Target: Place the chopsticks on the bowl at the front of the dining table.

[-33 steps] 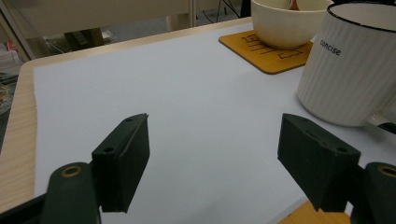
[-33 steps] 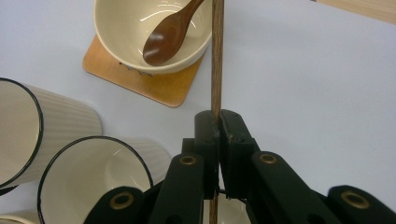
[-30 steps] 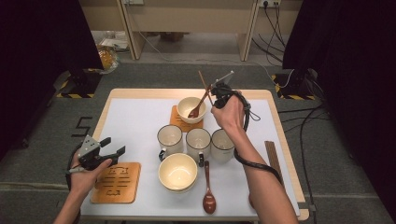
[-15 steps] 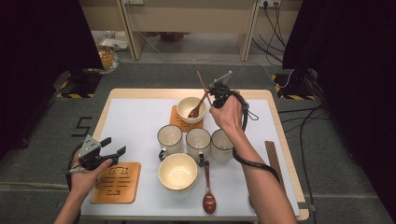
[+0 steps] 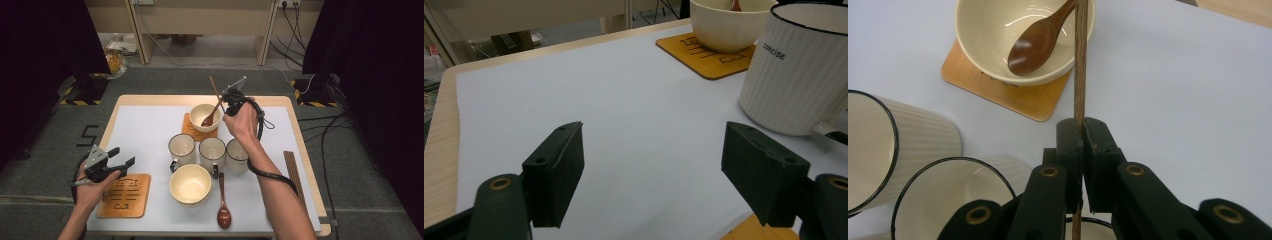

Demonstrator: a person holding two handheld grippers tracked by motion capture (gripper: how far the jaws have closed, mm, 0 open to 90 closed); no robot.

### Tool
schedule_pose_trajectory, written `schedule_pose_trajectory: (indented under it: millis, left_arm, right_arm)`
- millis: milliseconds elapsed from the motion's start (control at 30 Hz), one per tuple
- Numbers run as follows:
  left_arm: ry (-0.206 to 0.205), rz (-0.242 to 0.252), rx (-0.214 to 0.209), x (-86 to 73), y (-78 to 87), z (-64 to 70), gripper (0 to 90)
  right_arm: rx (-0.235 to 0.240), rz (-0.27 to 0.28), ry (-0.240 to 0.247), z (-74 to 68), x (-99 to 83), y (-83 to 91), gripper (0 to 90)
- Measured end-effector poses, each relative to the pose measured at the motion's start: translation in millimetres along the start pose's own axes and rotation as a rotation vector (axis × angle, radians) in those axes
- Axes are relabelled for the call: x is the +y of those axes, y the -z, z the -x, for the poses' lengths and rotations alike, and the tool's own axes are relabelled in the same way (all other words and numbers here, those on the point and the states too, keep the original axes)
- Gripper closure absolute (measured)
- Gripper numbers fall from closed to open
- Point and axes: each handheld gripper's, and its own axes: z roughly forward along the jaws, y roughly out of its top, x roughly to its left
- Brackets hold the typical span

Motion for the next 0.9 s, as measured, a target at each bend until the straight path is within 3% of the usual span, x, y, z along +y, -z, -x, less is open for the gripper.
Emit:
schedule_pose_trajectory:
  millis: [900]
  left_arm:
    - [0.001, 0.001, 0.002, 0.2, 0.4, -0.4, 24.8]
  right_arm:
    - [0.010, -0.010, -0.008, 0.5, 4.7, -14.2, 86.3]
